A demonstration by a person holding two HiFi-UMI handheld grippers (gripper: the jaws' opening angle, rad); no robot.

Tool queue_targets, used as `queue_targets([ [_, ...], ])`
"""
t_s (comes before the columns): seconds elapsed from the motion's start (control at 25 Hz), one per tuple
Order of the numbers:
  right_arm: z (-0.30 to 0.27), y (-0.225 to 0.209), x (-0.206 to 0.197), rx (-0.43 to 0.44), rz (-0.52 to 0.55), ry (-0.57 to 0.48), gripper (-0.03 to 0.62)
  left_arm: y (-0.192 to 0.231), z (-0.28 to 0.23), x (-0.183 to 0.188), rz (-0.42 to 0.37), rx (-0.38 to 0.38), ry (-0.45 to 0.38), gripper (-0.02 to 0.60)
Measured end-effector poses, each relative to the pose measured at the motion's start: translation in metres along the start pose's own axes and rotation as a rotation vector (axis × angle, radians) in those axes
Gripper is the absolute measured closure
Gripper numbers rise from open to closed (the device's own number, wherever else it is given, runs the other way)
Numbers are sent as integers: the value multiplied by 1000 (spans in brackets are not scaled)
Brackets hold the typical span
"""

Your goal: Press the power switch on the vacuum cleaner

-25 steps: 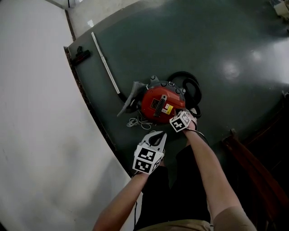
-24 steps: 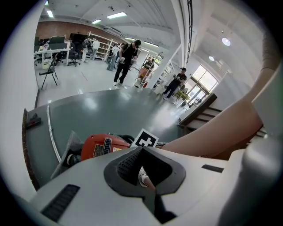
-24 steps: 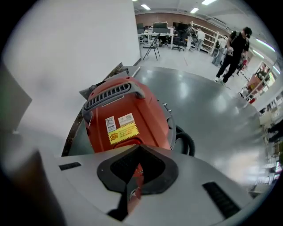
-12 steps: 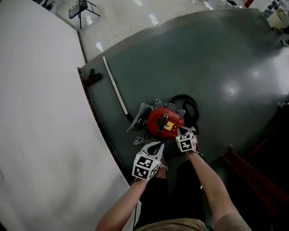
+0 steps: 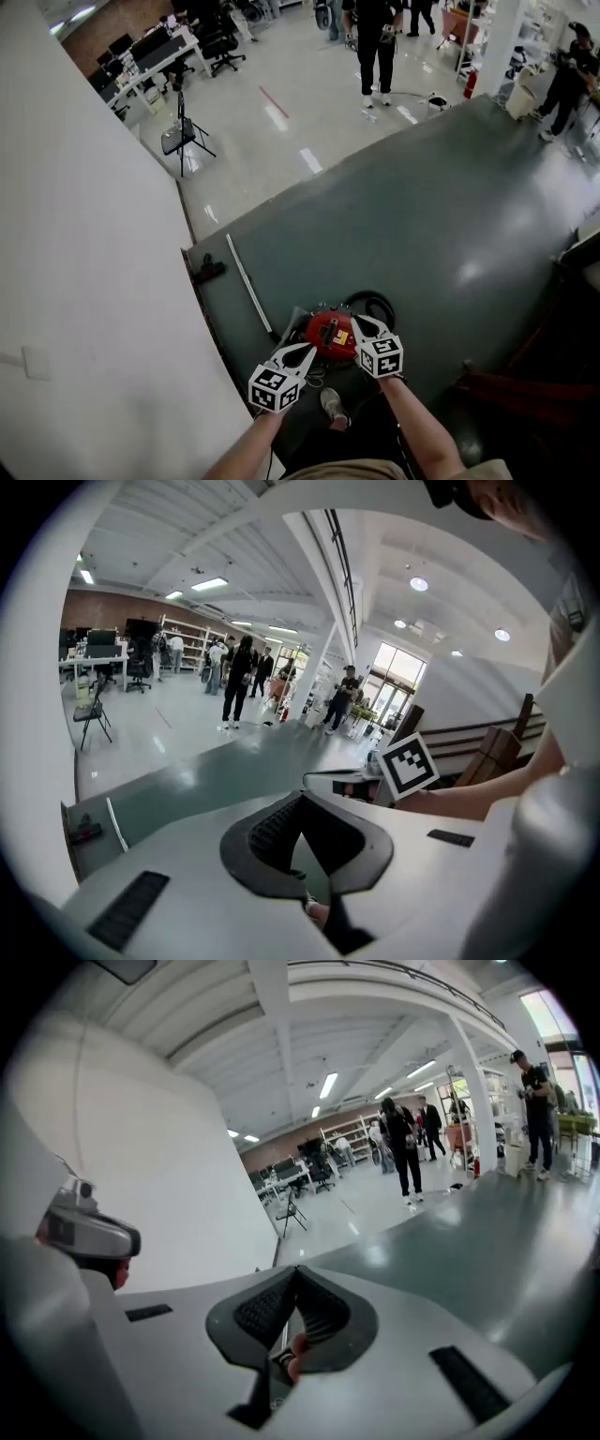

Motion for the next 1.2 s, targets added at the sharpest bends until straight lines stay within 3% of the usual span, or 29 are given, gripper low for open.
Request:
queue_targets([
  [0.28, 94, 52, 126, 76, 161, -177, 583, -37, 68, 77, -48, -44, -184, 578],
  [0.48, 147, 99, 183, 112, 231, -260, 583, -46, 126, 112, -58, -24, -265, 578],
  [0.64, 175, 124, 232, 130, 303, -344, 583, -43, 158, 152, -120, -23, -362, 578],
  [0.92, 211, 130, 235, 94, 358, -384, 583, -40, 197, 148, -148, 0, -443, 578],
  [1.2, 228, 78, 202, -65, 316, -328, 583, 5, 230, 99, -103, 86, -427, 578],
])
Point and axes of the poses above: the fingertips, and each gripper's own axes: z backward along the fingers, y to its left, x out of its top, the point moved 4 cm from there along z, backward along the fingers, and after that the axes turned 2 degrees about z, right-handed, at the moved point
